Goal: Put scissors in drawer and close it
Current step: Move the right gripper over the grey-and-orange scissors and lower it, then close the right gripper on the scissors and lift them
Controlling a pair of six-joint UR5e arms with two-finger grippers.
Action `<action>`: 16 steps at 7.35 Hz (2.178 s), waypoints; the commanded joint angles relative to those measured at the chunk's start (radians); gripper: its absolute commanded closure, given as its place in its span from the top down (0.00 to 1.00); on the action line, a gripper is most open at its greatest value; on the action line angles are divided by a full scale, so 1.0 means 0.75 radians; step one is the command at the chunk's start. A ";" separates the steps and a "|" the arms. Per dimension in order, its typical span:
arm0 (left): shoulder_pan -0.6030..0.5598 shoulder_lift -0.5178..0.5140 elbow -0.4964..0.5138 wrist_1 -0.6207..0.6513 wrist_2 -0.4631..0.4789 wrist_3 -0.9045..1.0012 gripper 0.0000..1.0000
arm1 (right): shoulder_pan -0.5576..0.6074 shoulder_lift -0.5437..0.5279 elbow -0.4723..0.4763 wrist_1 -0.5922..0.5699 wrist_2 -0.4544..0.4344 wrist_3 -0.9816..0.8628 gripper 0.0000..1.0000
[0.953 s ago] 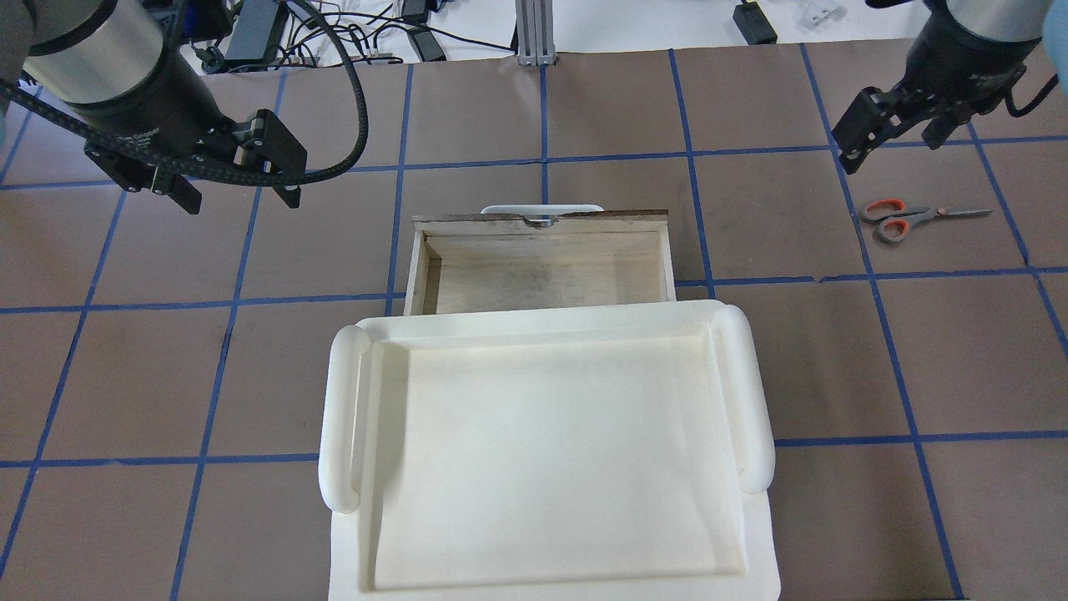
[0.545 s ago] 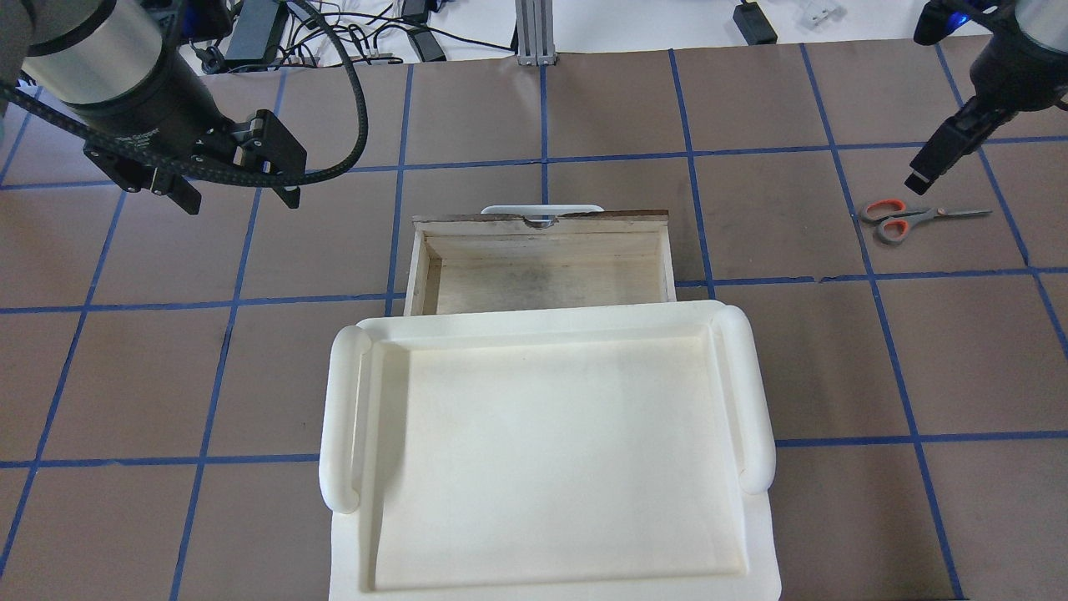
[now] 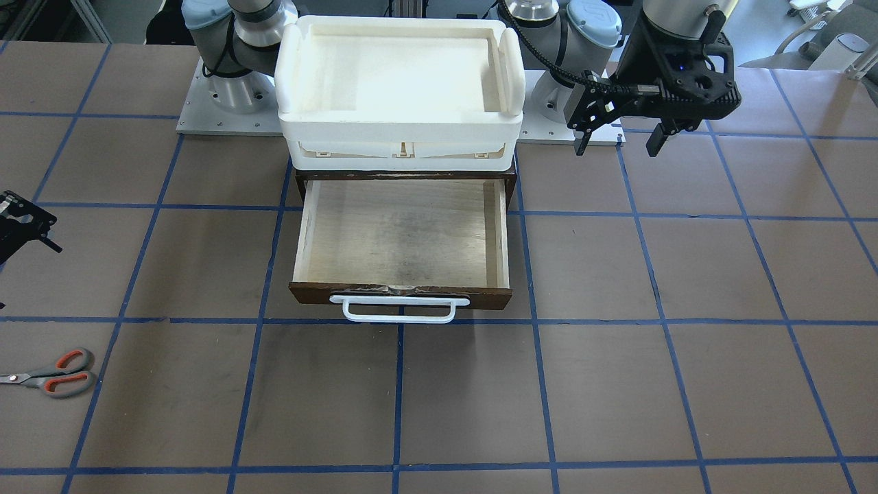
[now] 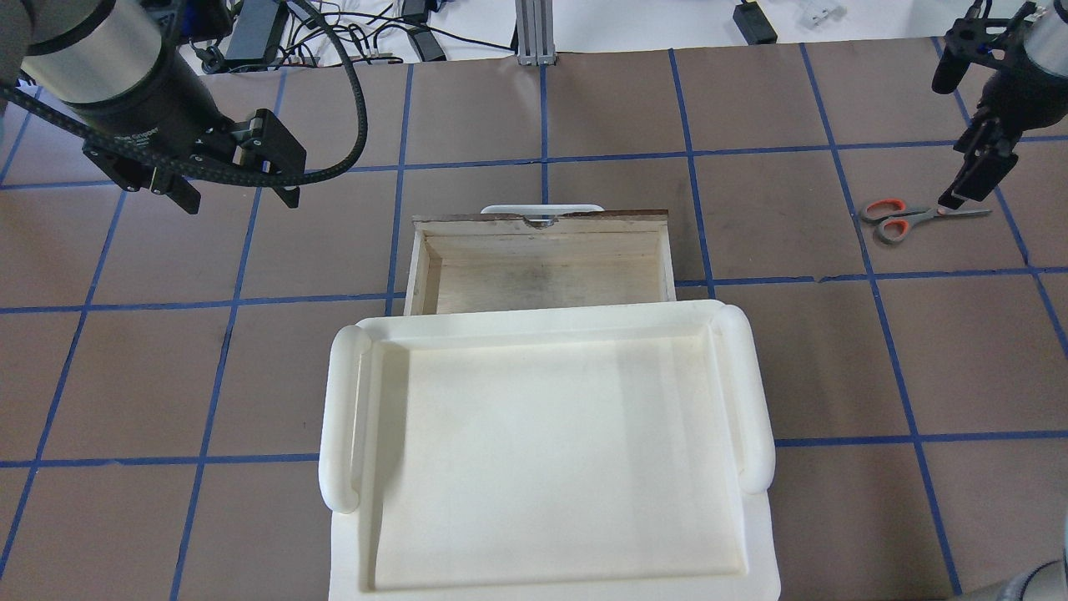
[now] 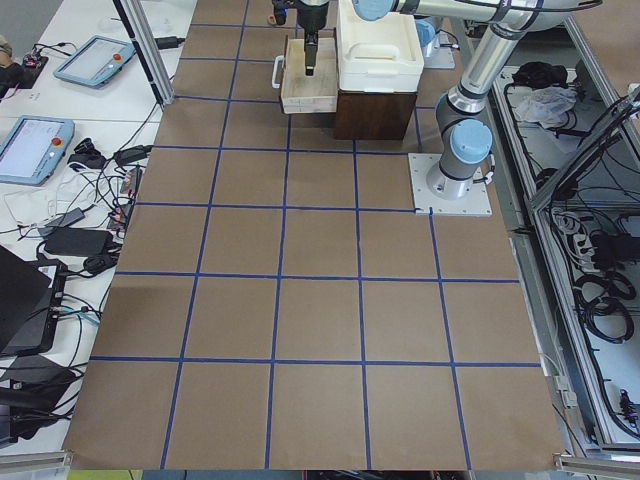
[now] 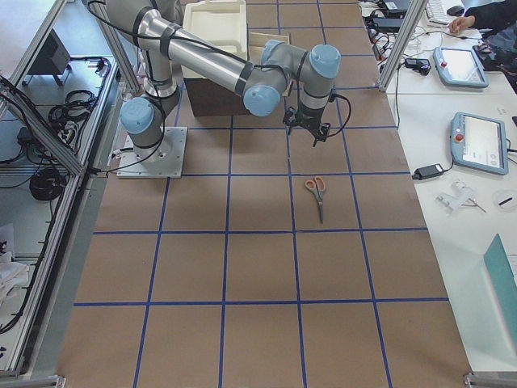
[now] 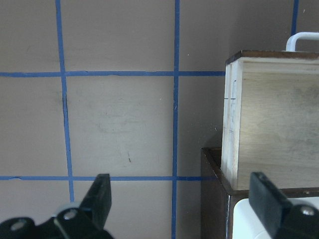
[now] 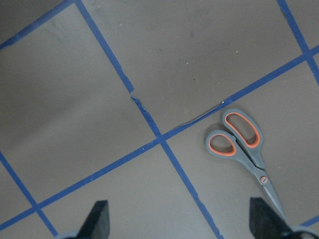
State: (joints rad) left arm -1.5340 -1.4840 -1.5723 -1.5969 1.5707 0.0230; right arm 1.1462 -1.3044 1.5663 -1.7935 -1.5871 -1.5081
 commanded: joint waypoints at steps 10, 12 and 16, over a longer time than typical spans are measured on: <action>-0.002 0.007 -0.025 0.018 0.014 0.023 1.00 | -0.146 0.434 -0.012 -0.558 0.024 -0.885 0.96; 0.000 0.007 -0.025 0.020 0.014 0.012 1.00 | -0.146 0.465 -0.021 -0.558 0.024 -0.885 0.95; 0.002 0.005 -0.022 0.006 0.021 0.008 1.00 | -0.144 0.512 -0.027 -0.558 0.069 -0.895 0.92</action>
State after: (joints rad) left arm -1.5342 -1.4821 -1.5899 -1.5838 1.5839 0.0273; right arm 1.0376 -0.9242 1.5472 -2.2120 -1.5388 -2.1745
